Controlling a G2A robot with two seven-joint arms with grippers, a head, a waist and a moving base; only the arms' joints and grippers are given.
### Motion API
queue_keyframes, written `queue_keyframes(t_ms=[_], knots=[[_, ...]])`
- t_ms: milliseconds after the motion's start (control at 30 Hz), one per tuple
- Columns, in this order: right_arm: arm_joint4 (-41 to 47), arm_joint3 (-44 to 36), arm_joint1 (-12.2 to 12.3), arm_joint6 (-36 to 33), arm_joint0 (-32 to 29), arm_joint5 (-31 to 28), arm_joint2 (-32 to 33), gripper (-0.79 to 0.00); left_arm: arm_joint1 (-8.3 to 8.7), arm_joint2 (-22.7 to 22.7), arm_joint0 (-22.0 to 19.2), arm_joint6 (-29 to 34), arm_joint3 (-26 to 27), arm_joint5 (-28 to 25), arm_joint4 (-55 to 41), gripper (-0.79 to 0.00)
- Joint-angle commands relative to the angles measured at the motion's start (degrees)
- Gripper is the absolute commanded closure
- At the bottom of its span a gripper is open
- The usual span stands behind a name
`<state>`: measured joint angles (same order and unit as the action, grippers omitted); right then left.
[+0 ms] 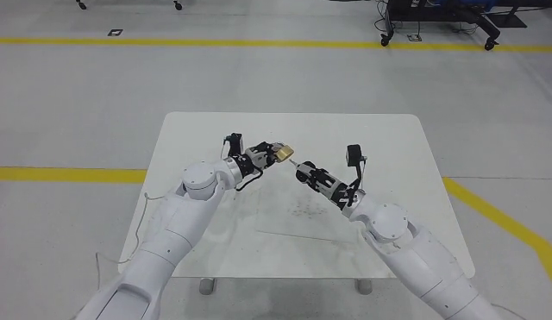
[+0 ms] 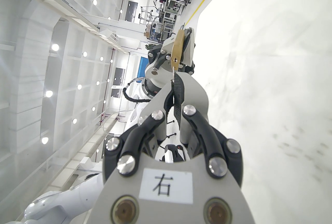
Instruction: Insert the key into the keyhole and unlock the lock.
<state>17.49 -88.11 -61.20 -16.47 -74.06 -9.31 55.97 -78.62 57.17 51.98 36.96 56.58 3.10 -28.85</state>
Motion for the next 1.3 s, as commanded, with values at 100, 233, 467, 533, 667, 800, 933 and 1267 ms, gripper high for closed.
queue_keyframes(t_ms=[100, 233, 467, 533, 667, 800, 933, 1267], knots=[[-0.48, -0.35, -0.27, 0.63, -0.24, 1.09, 0.52, 0.0, -0.06, -0.16, 0.56, 0.11, 0.68, -1.5, 1.04, 0.0], [-1.11, -0.24, -0.58, 1.06, -0.17, 2.02, 0.64, 0.0, -0.04, -0.64, 0.73, 0.59, 1.07, -2.1, 2.96, 0.0], [-2.46, 0.11, -1.19, 2.11, 0.02, 3.37, 0.59, 0.0, -0.09, -0.24, 0.92, 0.42, 1.29, -2.96, 3.45, 0.0], [-2.67, 0.14, -1.34, 1.93, 0.03, 3.46, 0.57, 0.0, -0.1, -0.14, 0.99, 0.44, 1.32, -3.17, 3.54, 0.0], [-3.33, -0.06, -1.55, 1.7, -0.06, 3.73, 0.86, 0.0, -0.09, -0.07, 1.1, -0.37, 1.7, -4.88, 5.05, 0.0], [-3.83, -0.75, -1.71, 2.58, -0.58, 3.69, 1.56, 0.0, -0.11, 0.03, 1.43, -1.38, 2.18, -6.55, 6.18, 0.0], [-3.4, -1.14, -2.0, 3.62, -1.15, 3.12, 2.04, 0.0, -0.16, 0.29, 1.81, -2.05, 2.61, -7.56, 6.44, 0.0], [-1.16, 0.84, -3.5, 6.4, -0.48, 1.12, 1.08, 0.0, -0.38, 0.81, 2.55, -3.6, 3.34, -8.54, 6.38, 0.0]])
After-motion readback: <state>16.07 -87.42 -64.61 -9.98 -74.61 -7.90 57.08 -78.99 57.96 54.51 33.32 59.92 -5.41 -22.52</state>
